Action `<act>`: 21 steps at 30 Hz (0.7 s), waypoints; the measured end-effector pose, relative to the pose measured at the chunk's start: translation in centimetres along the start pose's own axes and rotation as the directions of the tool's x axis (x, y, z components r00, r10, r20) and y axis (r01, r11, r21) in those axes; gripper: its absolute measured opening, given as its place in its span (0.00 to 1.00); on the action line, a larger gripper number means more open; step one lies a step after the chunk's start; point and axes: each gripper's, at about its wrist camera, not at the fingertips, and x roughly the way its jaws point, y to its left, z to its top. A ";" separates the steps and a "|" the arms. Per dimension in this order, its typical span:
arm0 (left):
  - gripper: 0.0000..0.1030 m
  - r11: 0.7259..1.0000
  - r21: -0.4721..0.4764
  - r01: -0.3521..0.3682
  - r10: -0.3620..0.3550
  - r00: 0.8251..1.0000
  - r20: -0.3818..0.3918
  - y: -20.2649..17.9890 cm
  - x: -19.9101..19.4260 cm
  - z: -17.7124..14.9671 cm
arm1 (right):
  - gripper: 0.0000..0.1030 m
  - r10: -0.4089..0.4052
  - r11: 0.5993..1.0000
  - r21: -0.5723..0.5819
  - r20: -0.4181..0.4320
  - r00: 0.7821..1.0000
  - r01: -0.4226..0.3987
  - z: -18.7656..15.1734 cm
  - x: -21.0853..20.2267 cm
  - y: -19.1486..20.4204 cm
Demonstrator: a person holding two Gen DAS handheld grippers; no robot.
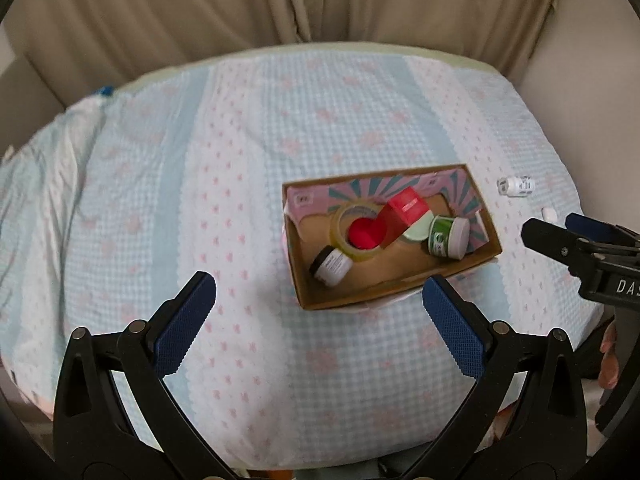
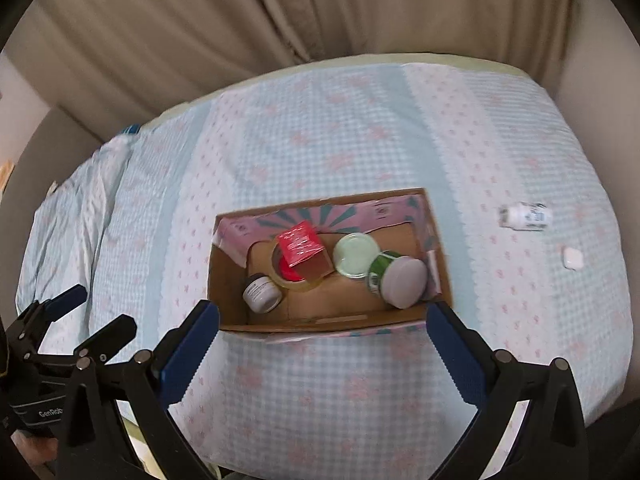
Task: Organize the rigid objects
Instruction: 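Lift both tools and move toward the pill bottle and earbud case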
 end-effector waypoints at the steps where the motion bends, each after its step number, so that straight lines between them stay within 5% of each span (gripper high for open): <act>1: 1.00 1.000 0.004 -0.003 0.003 1.000 0.007 -0.4 -0.3 0.1 | 1.00 -0.007 1.000 0.002 0.007 1.000 0.007 0.1 -0.6 -0.5; 11: 1.00 0.998 0.061 0.017 -0.021 0.998 0.060 -10.4 -1.4 2.4 | 1.00 -0.092 0.992 0.092 0.111 0.990 0.082 0.6 -5.8 -10.2; 15: 1.00 0.994 0.108 -0.005 -0.008 0.993 0.118 -17.6 -0.9 3.6 | 1.00 -0.150 0.985 0.108 0.117 0.982 0.137 0.9 -6.6 -17.1; 21: 1.00 0.978 0.209 0.017 -0.037 0.995 0.094 -29.1 3.0 5.8 | 1.00 -0.229 0.970 0.102 0.083 0.970 0.221 0.5 -5.8 -27.3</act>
